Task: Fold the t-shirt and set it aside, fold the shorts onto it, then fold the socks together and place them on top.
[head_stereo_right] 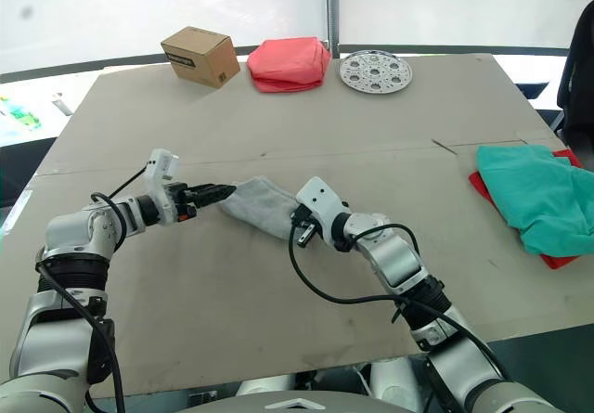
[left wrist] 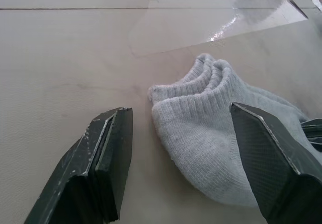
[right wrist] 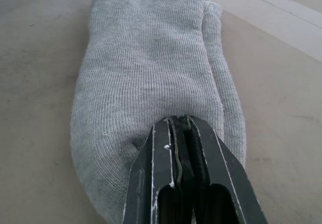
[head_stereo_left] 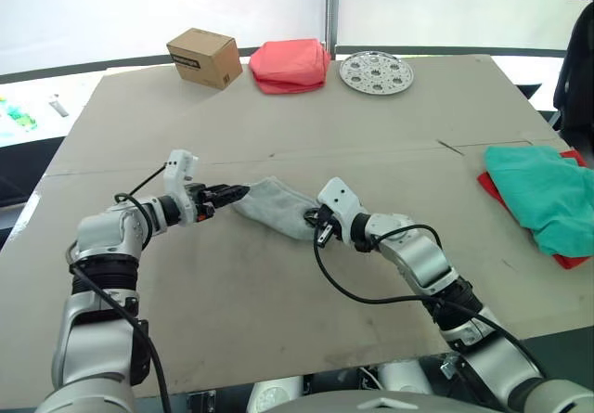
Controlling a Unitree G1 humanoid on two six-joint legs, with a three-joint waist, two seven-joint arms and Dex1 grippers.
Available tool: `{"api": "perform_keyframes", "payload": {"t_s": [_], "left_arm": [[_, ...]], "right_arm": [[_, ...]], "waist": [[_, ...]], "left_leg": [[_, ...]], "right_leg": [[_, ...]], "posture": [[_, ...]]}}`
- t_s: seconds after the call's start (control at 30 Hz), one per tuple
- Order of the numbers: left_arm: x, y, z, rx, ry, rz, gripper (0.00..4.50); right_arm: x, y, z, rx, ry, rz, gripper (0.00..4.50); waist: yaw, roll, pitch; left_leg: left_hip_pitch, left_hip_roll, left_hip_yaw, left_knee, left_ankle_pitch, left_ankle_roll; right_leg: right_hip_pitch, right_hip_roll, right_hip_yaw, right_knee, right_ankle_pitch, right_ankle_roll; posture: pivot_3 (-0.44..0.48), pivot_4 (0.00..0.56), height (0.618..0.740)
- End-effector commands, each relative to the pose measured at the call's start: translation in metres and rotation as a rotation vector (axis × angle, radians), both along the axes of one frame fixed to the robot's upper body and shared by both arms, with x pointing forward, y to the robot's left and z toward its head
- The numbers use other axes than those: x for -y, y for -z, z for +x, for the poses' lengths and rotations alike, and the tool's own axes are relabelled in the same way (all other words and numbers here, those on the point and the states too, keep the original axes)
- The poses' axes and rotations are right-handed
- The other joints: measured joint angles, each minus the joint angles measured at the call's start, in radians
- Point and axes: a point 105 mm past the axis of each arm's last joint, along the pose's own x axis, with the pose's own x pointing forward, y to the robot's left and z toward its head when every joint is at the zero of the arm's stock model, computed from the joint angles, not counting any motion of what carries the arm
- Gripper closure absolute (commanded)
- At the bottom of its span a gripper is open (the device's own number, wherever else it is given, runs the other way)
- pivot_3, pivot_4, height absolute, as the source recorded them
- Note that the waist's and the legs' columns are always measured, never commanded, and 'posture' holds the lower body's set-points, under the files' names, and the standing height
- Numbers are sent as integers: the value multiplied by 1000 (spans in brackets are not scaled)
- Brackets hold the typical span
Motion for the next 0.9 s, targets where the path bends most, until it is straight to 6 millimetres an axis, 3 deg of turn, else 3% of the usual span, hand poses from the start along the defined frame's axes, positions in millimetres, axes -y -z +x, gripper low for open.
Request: {"api": "perform_keyframes", "payload": {"t_s": [0.03, 0.2, 0.3, 0.43, 0.57, 0.63, 0.77, 0.9], "left_arm": [[10, 13, 3, -38, 6, -36, 1157], [31, 13, 6, -74, 47, -93, 1157], [32, 17, 7, -80, 48, -65, 1157], [33, 22, 7, -76, 47, -27, 2450], [29, 21, 8, -50, 40, -10, 4405], [27, 18, 7, -34, 40, -10, 4460], [22, -6, 11, 101, 4, -21, 4460], [27, -39, 7, 387, 65, 208, 4460]], "right_arm": [[8, 6, 2, -14, 35, -29, 4481], [10, 6, -2, -15, 32, -25, 4481], [10, 6, -3, -15, 33, -21, 4481], [10, 6, -3, -15, 39, -16, 4500], [10, 5, -4, -12, 42, -12, 4500], [9, 4, -3, -9, 44, -9, 4500], [9, 0, 0, 5, 58, 1, 4500], [8, -3, 1, 5, 61, 5, 4500]], "waist": [[2, 0, 0], [6, 0, 0], [6, 0, 0], [6, 0, 0], [5, 0, 0], [5, 0, 0], [0, 0, 0], [-2, 0, 2]], "left_leg": [[0, 0, 0, 0, 0, 0], [0, 0, 0, 0, 1, 2], [0, 0, 0, 0, 1, 3], [0, 0, -1, 0, 2, 3], [0, 0, -1, -1, 1, 3], [0, 0, -1, -1, 1, 3], [0, 0, -1, -1, 1, 2], [-2, 0, -1, -2, 1, 1]], "right_leg": [[0, 0, 0, 0, 0, 0], [1, 0, -2, 0, 0, 0], [1, 0, -2, 0, 0, 0], [1, 0, -2, 0, 0, 0], [1, 0, -2, 0, 0, 0], [1, 0, -2, 0, 0, 0], [0, -1, -2, 0, 0, 0], [0, -1, -2, -1, 0, 0]], "posture": [[0, 150, 736], [0, 150, 736], [0, 150, 736], [0, 150, 736], [0, 150, 736], [0, 150, 736], [0, 150, 736], [0, 150, 736]]}}
